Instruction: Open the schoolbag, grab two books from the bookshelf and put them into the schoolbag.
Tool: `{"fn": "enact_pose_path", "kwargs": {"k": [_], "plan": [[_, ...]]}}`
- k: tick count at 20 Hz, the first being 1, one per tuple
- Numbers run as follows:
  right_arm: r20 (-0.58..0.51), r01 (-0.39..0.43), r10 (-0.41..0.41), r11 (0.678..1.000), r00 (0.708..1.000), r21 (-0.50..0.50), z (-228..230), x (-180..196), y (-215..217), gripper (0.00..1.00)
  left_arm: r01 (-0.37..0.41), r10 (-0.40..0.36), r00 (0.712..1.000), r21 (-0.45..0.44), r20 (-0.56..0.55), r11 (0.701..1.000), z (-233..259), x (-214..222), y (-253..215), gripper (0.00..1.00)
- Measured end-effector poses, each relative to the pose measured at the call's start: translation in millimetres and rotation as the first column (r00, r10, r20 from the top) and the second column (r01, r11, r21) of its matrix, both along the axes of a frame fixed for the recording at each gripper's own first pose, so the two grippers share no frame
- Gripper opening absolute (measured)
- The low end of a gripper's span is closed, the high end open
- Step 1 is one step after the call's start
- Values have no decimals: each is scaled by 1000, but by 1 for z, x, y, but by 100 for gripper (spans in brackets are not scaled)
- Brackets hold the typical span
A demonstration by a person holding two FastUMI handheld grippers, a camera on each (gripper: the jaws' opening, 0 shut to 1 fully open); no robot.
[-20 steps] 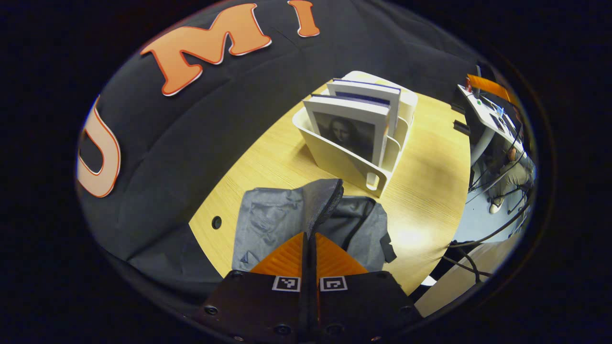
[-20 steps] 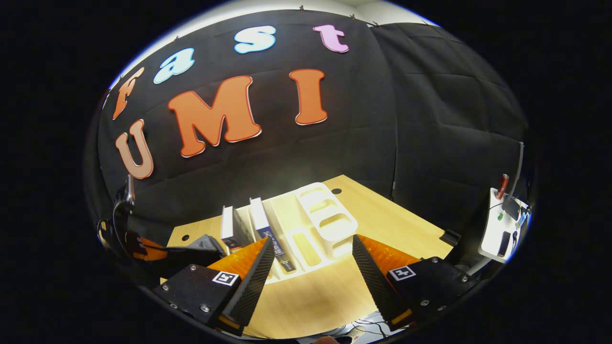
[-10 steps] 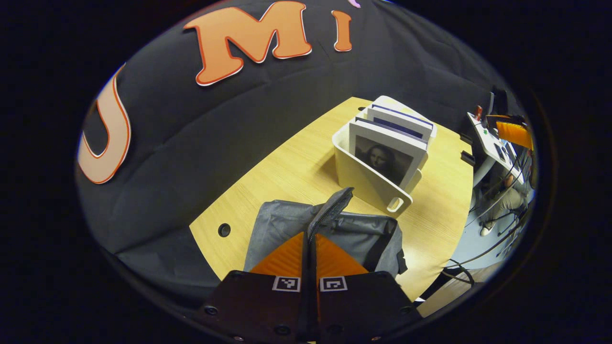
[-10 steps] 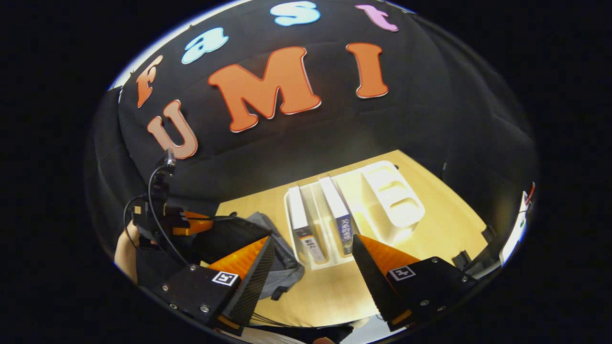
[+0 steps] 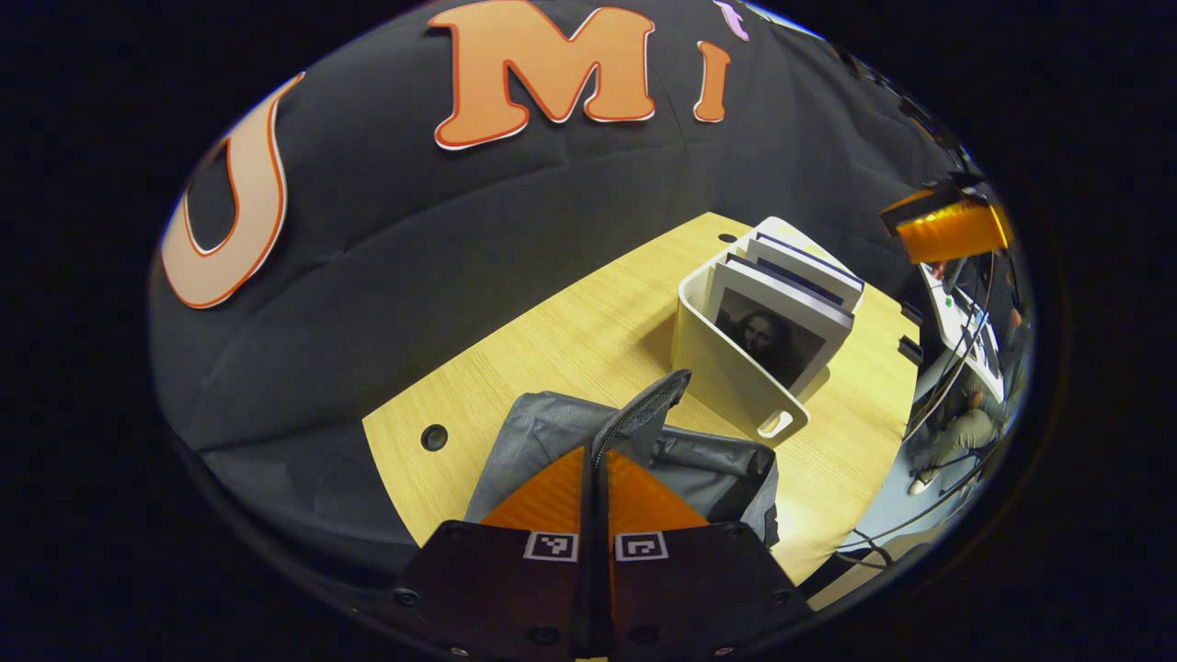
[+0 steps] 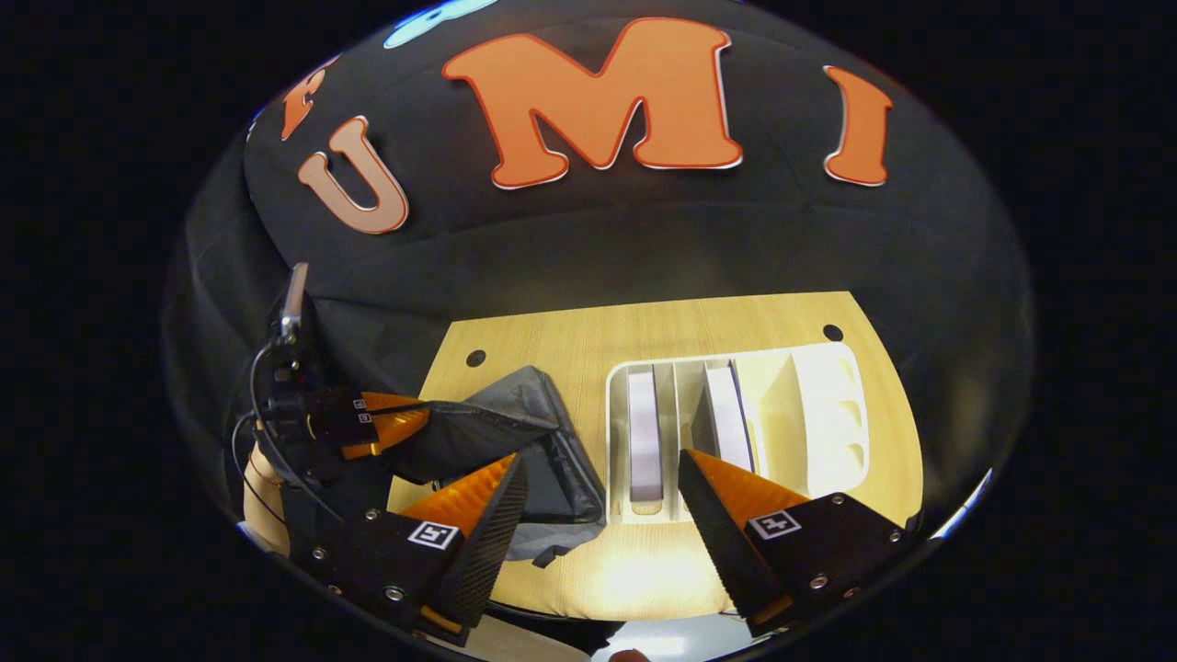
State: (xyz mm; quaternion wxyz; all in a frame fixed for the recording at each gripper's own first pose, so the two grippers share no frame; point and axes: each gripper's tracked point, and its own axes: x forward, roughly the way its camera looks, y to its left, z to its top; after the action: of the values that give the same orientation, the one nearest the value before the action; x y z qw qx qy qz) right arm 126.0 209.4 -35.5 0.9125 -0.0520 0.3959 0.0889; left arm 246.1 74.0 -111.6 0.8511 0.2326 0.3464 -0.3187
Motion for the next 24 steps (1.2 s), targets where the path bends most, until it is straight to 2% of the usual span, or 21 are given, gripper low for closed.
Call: {"fn": "enact_pose_path", "kwargs": {"k": [4,6,9,13,19,20,21,22,24], "plan": [[-152,-23,6,993,988,-115,-31,36,0,99,-13,13,1000,-21,-14,1000,0,3,2,1],[-239,-21,-17,987,971,-157,-52,45,-4,99,-14,13,1000,-19,-18,1000,-2,4,2,1],[-302,-13,-60,972,951,-234,-78,60,-17,99,-13,13,999,-18,-32,1000,-3,3,2,1],[-381,-18,-79,970,921,-243,-109,66,-18,99,-22,21,999,-21,-49,1000,-7,5,1,1],[-448,32,-157,961,880,-274,-146,77,-39,98,-42,40,997,-21,-66,999,-13,6,3,1],[-458,42,-166,962,873,-269,-151,78,-39,78,-46,44,997,-21,-69,999,-14,6,5,1],[-471,44,-167,965,866,-260,-155,78,-40,82,-51,49,996,-21,-72,998,-14,6,5,1],[-485,45,-167,966,858,-254,-160,77,-40,78,-53,51,996,-20,-73,998,-15,6,7,1],[-495,58,-178,967,851,-247,-163,76,-39,47,-54,52,996,-20,-74,998,-15,7,7,1]]}}
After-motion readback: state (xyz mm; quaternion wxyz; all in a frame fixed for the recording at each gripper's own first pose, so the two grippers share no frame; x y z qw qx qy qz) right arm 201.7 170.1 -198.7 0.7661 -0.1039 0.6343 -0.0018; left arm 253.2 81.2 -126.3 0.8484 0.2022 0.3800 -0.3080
